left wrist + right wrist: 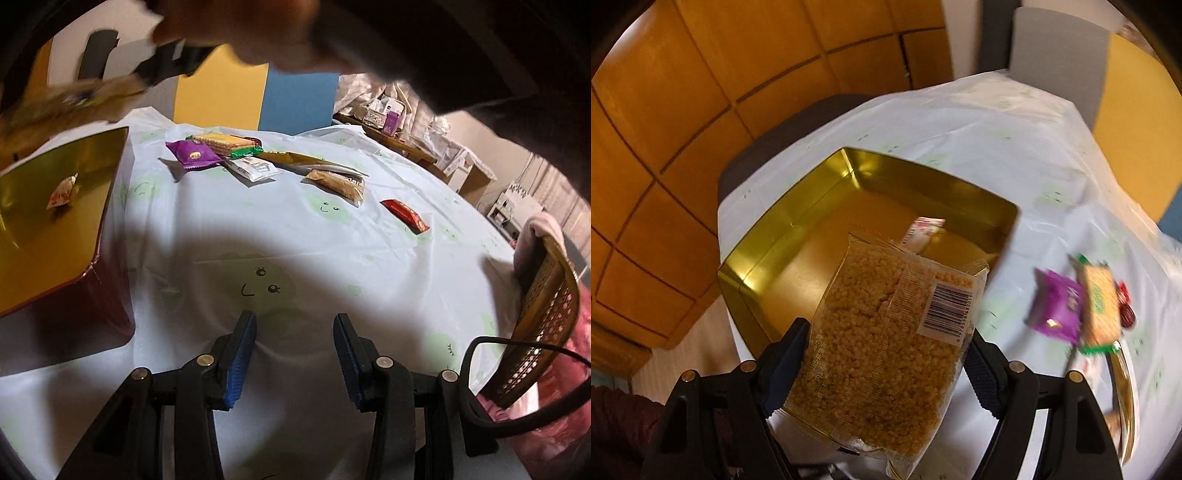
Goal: Organize snacks
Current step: 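Carry the rice cracker bag into the gold tin and open the right tool, then grasp the brown-and-white long stick package with the right tool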
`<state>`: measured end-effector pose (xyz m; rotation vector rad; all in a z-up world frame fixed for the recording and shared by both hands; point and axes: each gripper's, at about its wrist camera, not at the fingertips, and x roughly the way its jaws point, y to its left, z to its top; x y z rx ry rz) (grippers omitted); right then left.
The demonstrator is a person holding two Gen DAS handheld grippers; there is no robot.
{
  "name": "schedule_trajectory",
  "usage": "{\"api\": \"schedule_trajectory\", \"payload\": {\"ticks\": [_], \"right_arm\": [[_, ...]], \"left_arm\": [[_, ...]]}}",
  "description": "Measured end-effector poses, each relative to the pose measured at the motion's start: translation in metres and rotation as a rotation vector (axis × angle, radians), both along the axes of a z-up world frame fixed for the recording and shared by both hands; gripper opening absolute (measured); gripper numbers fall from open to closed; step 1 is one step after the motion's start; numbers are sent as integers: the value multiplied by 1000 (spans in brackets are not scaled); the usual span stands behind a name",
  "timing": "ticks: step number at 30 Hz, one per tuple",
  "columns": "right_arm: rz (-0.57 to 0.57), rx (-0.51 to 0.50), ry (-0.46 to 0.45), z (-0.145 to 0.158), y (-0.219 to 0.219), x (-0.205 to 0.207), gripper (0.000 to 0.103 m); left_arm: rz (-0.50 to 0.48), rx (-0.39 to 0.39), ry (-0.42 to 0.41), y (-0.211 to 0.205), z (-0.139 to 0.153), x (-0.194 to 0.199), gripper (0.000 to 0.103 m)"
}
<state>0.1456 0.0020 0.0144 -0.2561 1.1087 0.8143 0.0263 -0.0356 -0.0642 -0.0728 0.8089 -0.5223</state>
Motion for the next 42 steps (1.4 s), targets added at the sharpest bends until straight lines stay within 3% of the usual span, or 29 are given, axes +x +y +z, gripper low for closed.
{"api": "schedule_trajectory", "payload": {"ticks": [5, 11, 18, 26, 32, 34, 38, 42], "right_arm": [[54, -10, 49, -19, 24, 4, 81], [1, 3, 57, -29, 16, 10, 81], [-117, 83, 20, -10, -33, 8, 81], [-307, 72, 30, -23, -123, 1, 80], [-463, 39, 14, -35, -193, -2, 63], [-511, 22, -4, -35, -210, -1, 49], [-574, 7, -19, -35, -240, 5, 47], [-568, -45, -49, -35, -240, 10, 47]], "left_arm": [[1, -27, 12, 3, 0, 1, 44], [2, -12, 2, 1, -1, 0, 44], [2, 13, -10, -2, -1, -1, 44], [3, 48, -22, -6, -1, -2, 45], [5, 64, -23, -7, -2, -2, 47], [7, 70, -24, -8, -2, -2, 47], [7, 69, -19, -8, -2, -1, 49], [3, 81, -24, -9, -2, -1, 49]]}}
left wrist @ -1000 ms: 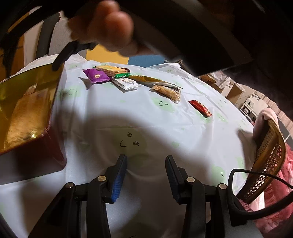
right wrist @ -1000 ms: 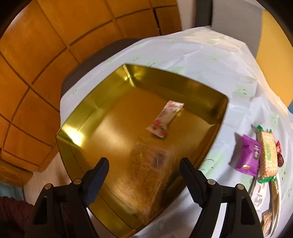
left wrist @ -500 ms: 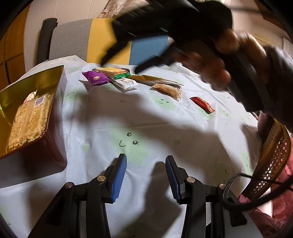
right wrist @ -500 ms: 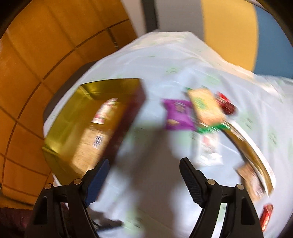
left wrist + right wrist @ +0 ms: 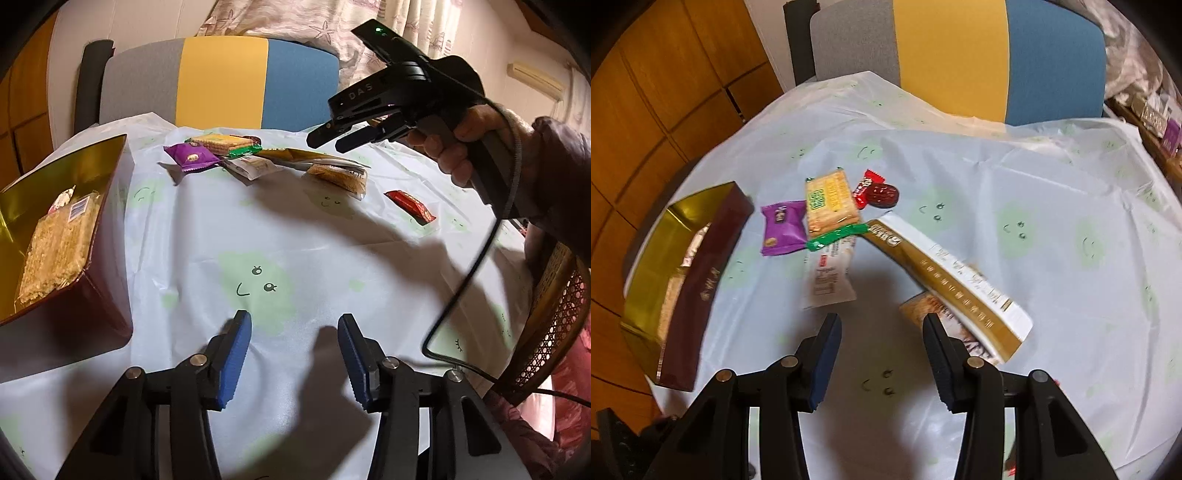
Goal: Organize snacks
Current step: 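Grasp the brown-and-white long stick package with the right tool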
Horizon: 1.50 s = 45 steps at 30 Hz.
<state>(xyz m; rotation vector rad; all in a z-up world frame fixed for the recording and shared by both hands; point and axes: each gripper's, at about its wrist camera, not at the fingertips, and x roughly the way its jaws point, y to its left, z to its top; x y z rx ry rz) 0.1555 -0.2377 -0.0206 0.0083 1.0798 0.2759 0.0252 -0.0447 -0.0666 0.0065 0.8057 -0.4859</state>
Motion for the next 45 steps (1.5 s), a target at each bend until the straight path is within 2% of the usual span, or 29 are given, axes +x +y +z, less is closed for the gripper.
{"api": "schedule_trajectory", "payload": {"ticks": [8, 17, 21, 27, 30, 36, 41, 45], "right_arm": [[5, -121, -25, -4, 1, 20, 47], [50, -240, 43, -29, 9, 54, 48], [37, -273, 24, -34, 10, 58, 48], [65, -317, -4, -33, 15, 55, 24], [77, -339, -7, -30, 16, 52, 20], [114, -333, 22, -19, 14, 35, 15], [162, -255, 110, -18, 9, 12, 15], [185, -187, 144, -22, 4, -11, 15]], "left_arm": [[-7, 3, -1, -1, -1, 0, 53], [-12, 7, 0, -2, -1, 1, 55], [-16, 14, -1, -4, -2, 1, 56], [-20, 24, -4, -6, -2, 1, 58], [-20, 29, -6, -6, -2, 0, 58], [-19, 32, -7, -7, -2, 0, 58], [-17, 36, -8, -7, -2, 0, 58], [-18, 43, -10, -8, -3, 0, 58]]}}
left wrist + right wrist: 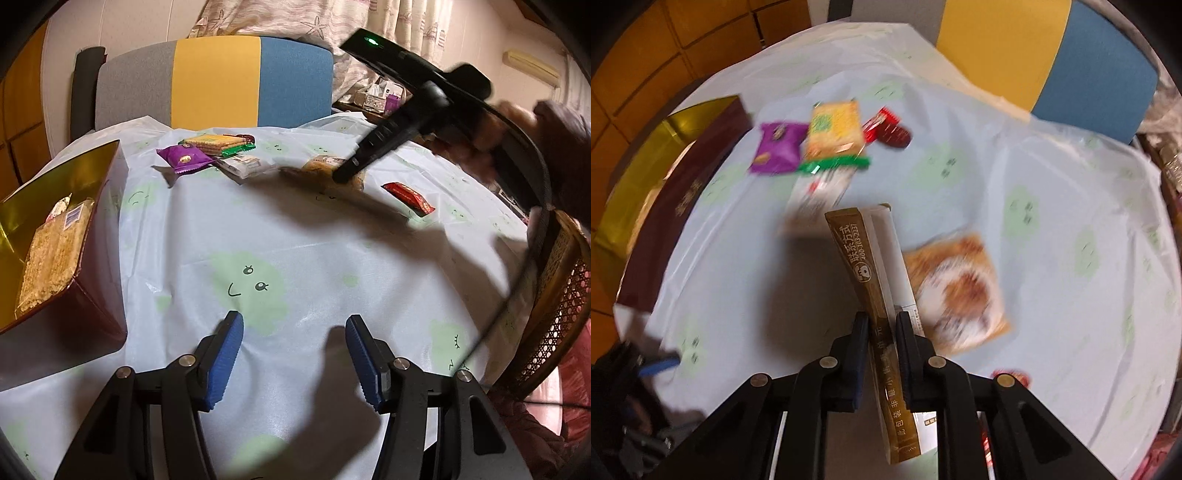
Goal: Organize snacks
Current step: 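Grasp the brown-and-white long stick package with the right tool, then drop the purple packet into the gold tin with left tool while right tool holds its package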
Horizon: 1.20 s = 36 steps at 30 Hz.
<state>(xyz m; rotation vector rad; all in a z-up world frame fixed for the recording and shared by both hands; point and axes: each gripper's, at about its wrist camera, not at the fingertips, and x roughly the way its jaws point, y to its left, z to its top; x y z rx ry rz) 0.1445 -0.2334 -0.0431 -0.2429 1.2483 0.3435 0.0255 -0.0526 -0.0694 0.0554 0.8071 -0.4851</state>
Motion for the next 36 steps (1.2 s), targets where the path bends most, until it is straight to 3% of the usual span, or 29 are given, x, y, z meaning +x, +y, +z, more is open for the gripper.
{"api": "schedule_trajectory", "payload": {"ticks": [3, 8, 16, 19, 23, 28, 33, 36], "right_arm": [[37, 16, 37, -12, 1, -18, 15], [41, 41, 18, -17, -10, -34, 16], [20, 174, 15, -15, -43, -41, 32], [8, 170, -2, -13, -50, -41, 38], [7, 123, -3, -18, -45, -37, 38], [17, 70, -11, -19, -43, -34, 37], [21, 39, -16, -18, -39, -31, 37], [26, 26, -21, -19, -37, -30, 37]], "left_arm": [[1, 9, -1, -1, 0, 0, 58], [0, 24, 3, -4, 0, 1, 61], [-1, 82, 27, -17, 2, 4, 72], [15, 85, 52, -19, 5, 7, 71], [43, 47, 96, -19, 17, 14, 71], [74, -11, 131, -19, 42, 36, 60], [159, -96, 200, -9, 67, 85, 36], [210, -92, 213, -5, 79, 120, 29]]}}
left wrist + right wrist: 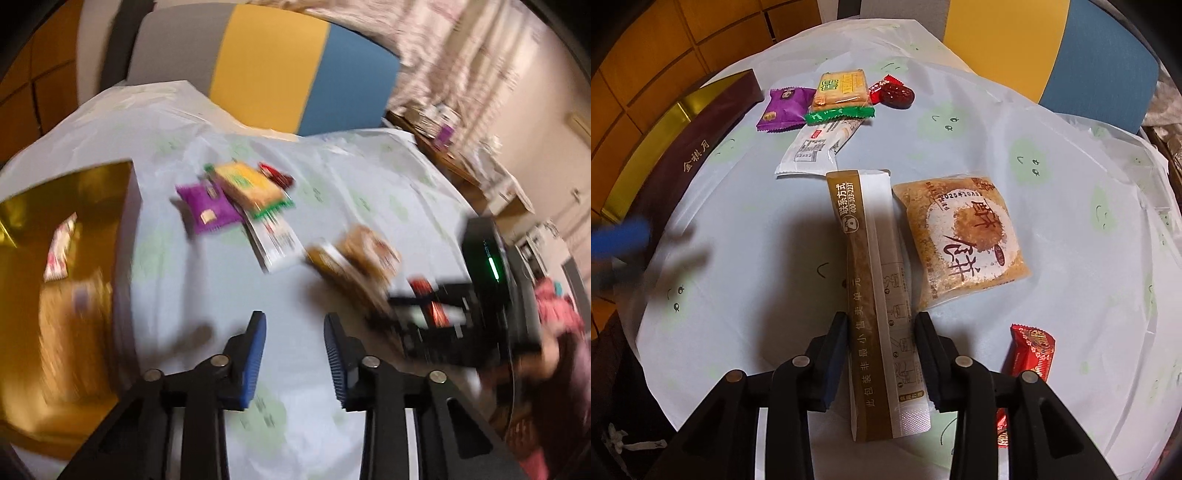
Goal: Organize snacks
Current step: 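Drop the purple packet into the gold tin with left tool while right tool holds its package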
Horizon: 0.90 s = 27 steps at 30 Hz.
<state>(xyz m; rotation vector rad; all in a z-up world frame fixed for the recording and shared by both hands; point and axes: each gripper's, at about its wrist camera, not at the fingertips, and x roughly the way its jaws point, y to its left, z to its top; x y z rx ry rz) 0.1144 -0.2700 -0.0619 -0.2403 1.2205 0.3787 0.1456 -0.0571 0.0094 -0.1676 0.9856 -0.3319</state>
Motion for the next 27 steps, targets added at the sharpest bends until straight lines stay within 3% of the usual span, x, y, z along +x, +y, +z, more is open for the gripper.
{"api": "schedule_trajectory", "payload": {"ticks": [8, 11, 16, 23, 27], "right_arm": [[11, -26, -4, -3, 7, 1, 37], [13, -31, -3, -4, 10, 1, 37], [18, -40, -3, -3, 9, 1, 38], [26, -45, -7, -2, 8, 1, 38], [29, -46, -12, -2, 8, 0, 38]], "left_arm": [[166, 48, 102, 14, -4, 96, 30], [229, 67, 144, 17, -13, 120, 44], [243, 144, 173, 11, -30, 142, 46], [285, 185, 195, 11, -49, 162, 46], [274, 182, 154, 10, -47, 157, 35]]}}
